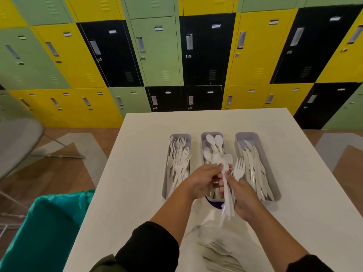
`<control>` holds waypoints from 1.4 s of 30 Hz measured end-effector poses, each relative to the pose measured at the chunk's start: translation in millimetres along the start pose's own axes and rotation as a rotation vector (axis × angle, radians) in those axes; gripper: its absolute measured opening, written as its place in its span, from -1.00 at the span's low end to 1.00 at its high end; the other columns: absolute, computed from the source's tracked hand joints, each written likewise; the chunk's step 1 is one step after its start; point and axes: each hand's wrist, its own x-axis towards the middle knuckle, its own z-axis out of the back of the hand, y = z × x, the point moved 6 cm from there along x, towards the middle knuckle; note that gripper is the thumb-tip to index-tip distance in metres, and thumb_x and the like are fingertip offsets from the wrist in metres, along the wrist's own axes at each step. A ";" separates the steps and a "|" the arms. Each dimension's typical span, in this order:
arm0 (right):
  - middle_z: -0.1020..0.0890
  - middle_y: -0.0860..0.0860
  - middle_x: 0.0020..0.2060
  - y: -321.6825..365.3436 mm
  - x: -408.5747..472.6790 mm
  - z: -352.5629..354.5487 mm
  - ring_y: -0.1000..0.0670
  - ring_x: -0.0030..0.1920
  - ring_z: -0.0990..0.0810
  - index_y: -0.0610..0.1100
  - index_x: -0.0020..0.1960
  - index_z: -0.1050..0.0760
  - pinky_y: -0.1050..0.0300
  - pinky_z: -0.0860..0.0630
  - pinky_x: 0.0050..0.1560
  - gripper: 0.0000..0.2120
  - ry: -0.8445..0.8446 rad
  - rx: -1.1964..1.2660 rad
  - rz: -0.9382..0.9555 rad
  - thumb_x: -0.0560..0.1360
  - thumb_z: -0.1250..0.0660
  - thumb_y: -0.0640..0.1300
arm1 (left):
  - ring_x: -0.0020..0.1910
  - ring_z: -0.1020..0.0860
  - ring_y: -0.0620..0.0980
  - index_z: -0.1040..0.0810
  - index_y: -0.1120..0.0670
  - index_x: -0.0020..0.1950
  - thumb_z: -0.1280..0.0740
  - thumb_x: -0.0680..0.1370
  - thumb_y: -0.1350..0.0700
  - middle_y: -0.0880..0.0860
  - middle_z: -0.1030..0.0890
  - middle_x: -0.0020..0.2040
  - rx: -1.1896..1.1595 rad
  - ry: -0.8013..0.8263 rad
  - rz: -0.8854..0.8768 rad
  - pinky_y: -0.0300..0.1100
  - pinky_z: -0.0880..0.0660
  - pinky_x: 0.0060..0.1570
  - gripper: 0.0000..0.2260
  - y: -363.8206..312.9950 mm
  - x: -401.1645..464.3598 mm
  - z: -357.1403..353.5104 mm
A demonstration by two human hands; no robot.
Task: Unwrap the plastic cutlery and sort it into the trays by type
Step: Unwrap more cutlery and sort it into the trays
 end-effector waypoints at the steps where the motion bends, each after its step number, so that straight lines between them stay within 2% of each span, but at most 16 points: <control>1: -0.52 -0.05 -0.42 1.4 -0.4 2.4 0.08 -0.48 -0.47 -0.19 -0.12 -0.55 0.26 -0.47 -0.42 -0.77 -0.014 -0.014 -0.003 0.59 -0.18 -0.13 | -0.31 -0.53 -0.11 -0.59 0.13 0.06 -0.16 0.63 0.14 -0.02 -0.57 -0.30 -0.008 -0.022 -0.034 -0.30 -0.52 -0.22 -0.78 -1.0 2.5 -0.7; 5: -0.50 -0.02 -0.45 5.8 -3.8 18.9 0.09 -0.50 -0.43 -0.22 -0.08 -0.56 0.29 -0.43 -0.46 -0.72 -0.047 -0.149 0.007 0.61 -0.16 -0.09 | -0.19 -0.61 -0.12 -0.58 0.22 0.08 -0.19 0.61 0.21 -0.08 -0.69 -0.20 0.129 -0.186 -0.189 -0.30 -0.55 -0.09 -0.81 -16.6 16.7 -2.6; 7: -0.49 -0.01 -0.45 5.2 -2.8 25.5 0.09 -0.50 -0.39 -0.24 -0.05 -0.57 0.27 -0.37 -0.45 -0.71 -0.041 -0.190 0.019 0.61 -0.15 -0.09 | -0.13 -0.62 -0.07 -0.55 0.31 0.14 -0.20 0.60 0.25 0.01 -0.69 -0.15 0.151 -0.271 -0.260 -0.27 -0.56 -0.06 -0.79 -29.5 21.8 0.7; 10: -0.45 0.01 -0.48 5.5 0.6 39.0 0.09 -0.52 -0.34 -0.26 -0.06 -0.57 0.23 -0.31 -0.42 -0.71 -0.062 -0.199 0.025 0.61 -0.15 -0.12 | -0.22 -0.64 -0.12 -0.52 0.37 0.14 -0.22 0.59 0.28 0.16 -0.64 -0.08 0.122 -0.420 -0.365 -0.32 -0.59 -0.15 -0.79 -51.7 24.0 9.1; 14: -0.40 0.04 -0.54 10.0 3.2 54.1 0.11 -0.55 -0.27 -0.22 -0.11 -0.57 0.22 -0.26 -0.44 -0.71 -0.093 -0.255 0.055 0.62 -0.13 -0.16 | -0.22 -0.58 0.00 -0.54 0.37 0.10 -0.26 0.57 0.27 0.21 -0.60 -0.13 0.228 -0.591 -0.482 -0.36 -0.59 -0.20 -0.80 -69.2 29.1 21.1; 19: -0.37 0.03 -0.52 11.0 7.3 62.5 0.10 -0.53 -0.26 -0.17 -0.11 -0.54 0.23 -0.27 -0.48 -0.75 -0.099 -0.237 0.048 0.62 -0.12 -0.17 | -0.32 -0.49 0.00 -0.57 0.32 -0.10 -0.31 0.54 0.22 0.15 -0.53 -0.31 0.648 -0.637 -0.422 -0.26 -0.50 -0.30 -0.85 -58.0 39.1 26.3; 21: -0.39 0.00 -0.46 12.0 8.5 62.9 0.10 -0.53 -0.28 -0.16 -0.05 -0.51 0.22 -0.28 -0.45 -0.82 -0.093 -0.204 0.046 0.61 -0.13 -0.20 | -0.26 -0.52 0.00 -0.59 0.22 -0.04 -0.36 0.51 0.13 0.12 -0.59 -0.21 0.863 -0.662 -0.374 -0.19 -0.44 -0.22 -0.85 -48.9 40.0 26.3; 23: -0.43 -0.03 -0.37 12.0 9.8 62.7 0.09 -0.50 -0.29 -0.15 0.02 -0.47 0.22 -0.31 -0.46 -0.85 -0.088 -0.131 0.031 0.59 -0.13 -0.26 | -0.08 -0.57 0.00 -0.55 0.16 0.14 -0.37 0.51 0.08 0.05 -0.60 -0.01 0.854 -0.703 -0.346 -0.19 -0.45 -0.06 -0.74 -43.6 32.8 24.6; 25: -0.49 -0.06 -0.31 12.2 11.3 60.4 0.07 -0.46 -0.34 -0.16 0.09 -0.45 0.21 -0.38 -0.41 -0.82 -0.069 -0.073 0.023 0.58 -0.13 -0.30 | -0.03 -0.56 -0.01 -0.52 0.15 0.18 -0.31 0.55 0.04 0.02 -0.58 0.04 0.870 -0.738 -0.369 -0.21 -0.42 -0.04 -0.72 -45.5 22.3 18.0; 28: -0.59 -0.11 -0.22 13.5 14.2 52.6 0.01 -0.35 -0.49 -0.22 0.16 -0.45 0.14 -0.53 -0.20 -0.79 -0.024 0.001 0.050 0.55 -0.16 -0.32 | -0.15 -0.57 0.02 -0.57 0.23 0.04 -0.20 0.60 -0.01 0.09 -0.62 -0.09 0.929 -0.524 -0.196 -0.11 -0.51 -0.05 -0.68 -35.0 19.0 4.0; 30: -0.64 -0.16 -0.11 15.2 15.2 46.8 -0.05 -0.18 -0.61 -0.23 0.19 -0.46 0.14 -0.59 -0.13 -0.77 -0.022 0.021 0.075 0.56 -0.18 -0.31 | -0.20 -0.57 0.01 -0.57 0.23 0.04 -0.17 0.61 -0.06 0.13 -0.60 -0.10 0.762 -0.261 0.029 -0.11 -0.52 -0.07 -0.63 -15.4 13.5 -9.1; 32: -0.67 -0.13 -0.06 16.2 15.5 42.9 -0.06 -0.07 -0.65 -0.19 0.19 -0.47 0.13 -0.60 -0.16 -0.78 -0.041 0.035 0.087 0.56 -0.21 -0.26 | -0.13 -0.57 0.04 -0.55 0.17 0.09 -0.09 0.62 -0.11 0.14 -0.59 -0.04 0.625 -0.064 0.222 -0.15 -0.49 -0.07 -0.60 3.6 1.2 -24.4; 34: -0.68 -0.08 -0.06 16.8 16.2 36.8 -0.02 0.01 -0.64 -0.16 0.20 -0.47 0.11 -0.55 -0.10 -0.78 -0.071 0.051 0.096 0.56 -0.22 -0.23 | -0.11 -0.57 0.05 -0.51 0.10 0.02 -0.04 0.63 -0.12 0.12 -0.59 -0.05 0.555 0.038 0.267 -0.16 -0.51 -0.09 -0.64 14.6 -11.2 -37.6; 37: -0.68 -0.04 0.00 16.1 17.6 22.5 0.04 0.15 -0.59 -0.12 0.22 -0.47 0.10 -0.52 0.02 -0.76 -0.073 0.033 0.111 0.57 -0.22 -0.18 | -0.32 -0.54 -0.04 -0.49 0.16 -0.02 -0.07 0.65 0.00 0.06 -0.56 -0.24 0.600 -0.044 0.104 -0.23 -0.52 -0.26 -0.70 16.6 -18.5 -40.3; 40: -0.66 0.03 0.04 9.5 15.6 4.5 0.04 0.07 -0.59 0.08 0.09 -0.49 0.10 -0.51 -0.23 -0.82 -0.065 -0.121 0.109 0.60 -0.15 -0.10 | -0.40 -0.50 -0.04 -0.47 0.15 -0.15 -0.13 0.63 0.08 0.06 -0.53 -0.30 0.623 -0.240 -0.067 -0.18 -0.51 -0.32 -0.76 9.0 -24.5 -23.1; 42: -0.65 -0.03 0.03 2.6 15.9 -8.1 0.05 -0.11 -0.63 0.05 0.08 -0.51 0.15 -0.51 -0.34 -0.78 -0.034 -0.165 0.118 0.63 -0.09 -0.11 | -0.43 -0.54 -0.08 -0.50 0.16 -0.10 -0.18 0.62 0.14 0.07 -0.56 -0.31 0.555 -0.351 -0.163 -0.24 -0.54 -0.37 -0.83 0.6 -32.0 -6.8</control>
